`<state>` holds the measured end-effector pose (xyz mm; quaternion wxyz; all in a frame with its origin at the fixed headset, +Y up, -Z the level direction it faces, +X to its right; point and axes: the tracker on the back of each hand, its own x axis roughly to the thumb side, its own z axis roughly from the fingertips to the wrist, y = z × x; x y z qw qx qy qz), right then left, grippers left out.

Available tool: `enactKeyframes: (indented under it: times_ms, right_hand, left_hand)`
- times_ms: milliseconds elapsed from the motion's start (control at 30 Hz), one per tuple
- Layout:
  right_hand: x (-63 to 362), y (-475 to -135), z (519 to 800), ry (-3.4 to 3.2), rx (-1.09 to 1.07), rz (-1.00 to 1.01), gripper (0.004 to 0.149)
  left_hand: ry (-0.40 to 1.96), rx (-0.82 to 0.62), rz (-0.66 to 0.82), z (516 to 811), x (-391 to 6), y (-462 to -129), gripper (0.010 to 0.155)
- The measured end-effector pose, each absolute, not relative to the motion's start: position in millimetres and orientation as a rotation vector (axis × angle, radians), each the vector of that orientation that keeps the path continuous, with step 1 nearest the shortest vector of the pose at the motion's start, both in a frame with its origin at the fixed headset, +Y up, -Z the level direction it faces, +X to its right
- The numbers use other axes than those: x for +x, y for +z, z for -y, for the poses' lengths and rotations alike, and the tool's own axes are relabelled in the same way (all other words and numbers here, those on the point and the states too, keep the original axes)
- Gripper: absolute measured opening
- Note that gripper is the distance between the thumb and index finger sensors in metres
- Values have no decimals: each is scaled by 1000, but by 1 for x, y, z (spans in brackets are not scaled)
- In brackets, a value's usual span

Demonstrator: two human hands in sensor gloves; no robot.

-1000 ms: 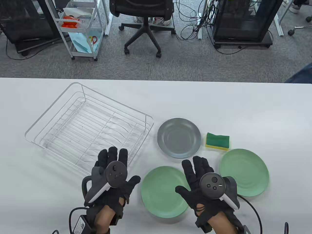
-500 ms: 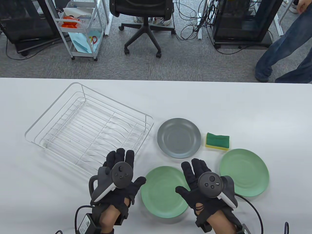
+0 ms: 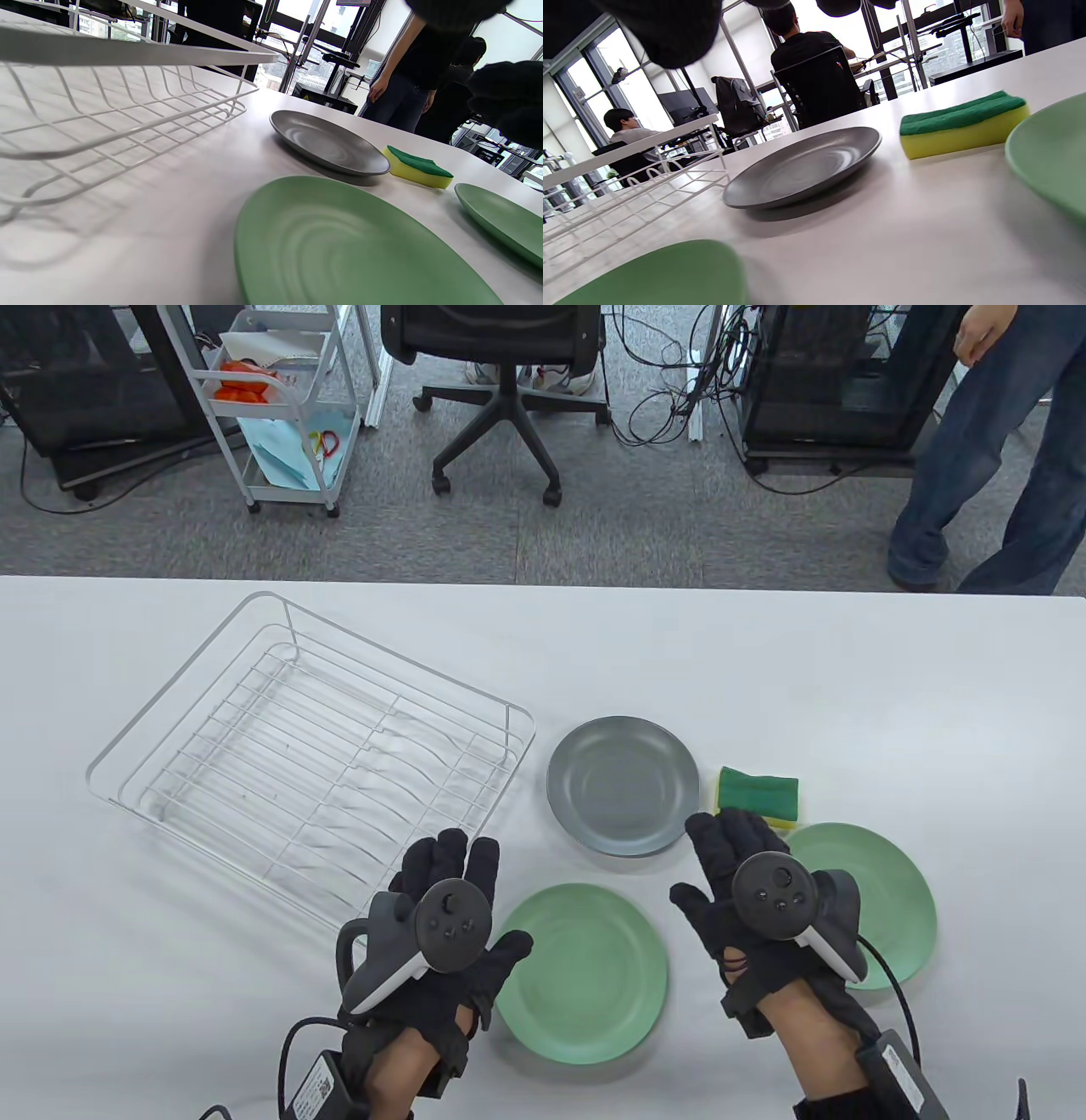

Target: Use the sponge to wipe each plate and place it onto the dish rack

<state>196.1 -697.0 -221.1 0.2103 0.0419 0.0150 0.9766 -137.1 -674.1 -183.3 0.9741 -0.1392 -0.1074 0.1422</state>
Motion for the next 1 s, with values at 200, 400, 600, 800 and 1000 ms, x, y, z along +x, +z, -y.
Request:
enactKeyframes:
  times_ms: [200, 400, 600, 800, 1000]
  right_hand:
    - [239, -245, 698, 2739, -52, -78, 75]
    - [255, -268, 713, 2760, -183, -200, 77]
    - [255, -293, 730, 2758, -305, -339, 77]
    - [255, -320, 740, 2776, -383, -410, 76]
    - [252, -337, 759, 2797, -414, -550, 77]
  left_hand:
    - [289, -282, 226, 674, -130, -183, 88]
    - [276, -272, 255, 672, -119, -178, 87]
    - [283, -293, 275, 677, -111, -178, 86]
    - [274, -325, 297, 682, -100, -177, 85]
    - [258, -346, 321, 687, -90, -177, 85]
